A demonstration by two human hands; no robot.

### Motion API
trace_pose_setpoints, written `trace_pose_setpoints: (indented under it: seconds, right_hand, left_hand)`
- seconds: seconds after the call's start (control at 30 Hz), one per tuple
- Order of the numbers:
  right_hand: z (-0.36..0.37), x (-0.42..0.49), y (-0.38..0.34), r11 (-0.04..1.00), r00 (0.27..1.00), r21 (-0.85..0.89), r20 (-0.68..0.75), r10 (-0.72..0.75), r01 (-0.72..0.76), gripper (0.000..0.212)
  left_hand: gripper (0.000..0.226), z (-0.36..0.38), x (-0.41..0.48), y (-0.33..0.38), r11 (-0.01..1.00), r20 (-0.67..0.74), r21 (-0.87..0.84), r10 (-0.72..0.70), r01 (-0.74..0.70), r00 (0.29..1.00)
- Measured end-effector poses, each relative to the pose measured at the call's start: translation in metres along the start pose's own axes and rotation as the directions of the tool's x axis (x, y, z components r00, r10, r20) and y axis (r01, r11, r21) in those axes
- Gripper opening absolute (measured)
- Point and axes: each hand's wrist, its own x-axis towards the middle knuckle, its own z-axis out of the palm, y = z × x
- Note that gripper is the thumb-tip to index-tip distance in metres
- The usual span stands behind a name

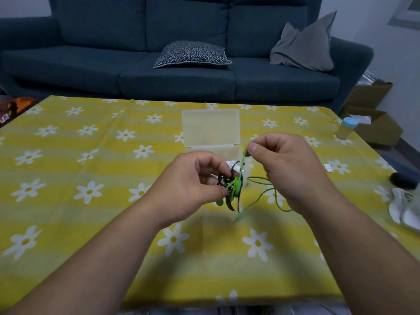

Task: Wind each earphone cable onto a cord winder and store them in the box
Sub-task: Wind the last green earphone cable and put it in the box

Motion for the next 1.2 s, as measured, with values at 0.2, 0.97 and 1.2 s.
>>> trace_pose_setpoints:
  seconds: [0.2,0.97,1.2]
  right_hand:
    - [0.001,0.008,0.016,0.998,0.998,0.024,-0.020,0.064,-0.064,0.014]
    - [0.006,-0.013,0.004,0.978,0.872,0.060,0.466,0.150,-0.200,0.025]
    - [0.002,-0.010,-0.005,0.996,0.938,-0.087,0.345,0.025,0.005,0.024]
  left_hand:
    - [0.023,0.003,0.000,0.003,0.976,0.037,-0.219,0.005,0.003,0.999]
    - [0.022,-0.005,0.006,-0.002,0.995,-0.397,-0.085,0.013,-0.051,0.918]
    - [0.023,0.000,0.003,-0.005,0.905,-0.256,0.419,0.198,-0.076,0.946]
